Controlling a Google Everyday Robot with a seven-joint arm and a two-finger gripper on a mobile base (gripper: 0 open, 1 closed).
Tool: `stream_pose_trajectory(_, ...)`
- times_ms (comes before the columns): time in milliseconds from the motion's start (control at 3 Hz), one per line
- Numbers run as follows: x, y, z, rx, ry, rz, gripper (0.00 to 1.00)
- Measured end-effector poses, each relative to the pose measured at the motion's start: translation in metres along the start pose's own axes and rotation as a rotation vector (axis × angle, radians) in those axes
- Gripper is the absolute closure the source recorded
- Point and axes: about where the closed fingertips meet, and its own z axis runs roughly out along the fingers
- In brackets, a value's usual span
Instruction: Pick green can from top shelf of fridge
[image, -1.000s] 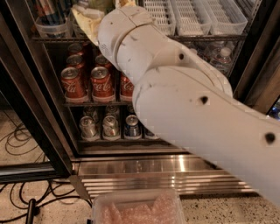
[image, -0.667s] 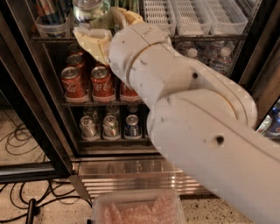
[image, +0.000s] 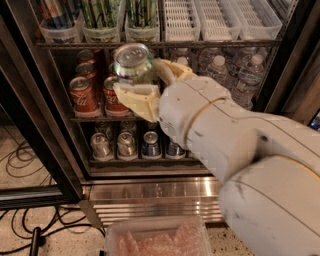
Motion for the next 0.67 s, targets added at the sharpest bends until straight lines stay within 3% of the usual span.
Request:
stream_pose_trajectory(333, 0.0032, -0.0060, -0.0044, -0.008, -0.005, 0.067, 1.00)
stream_pose_trajectory(667, 0.0031, -0.0060, -0.0042, -0.008, -0.005, 0.067, 1.00)
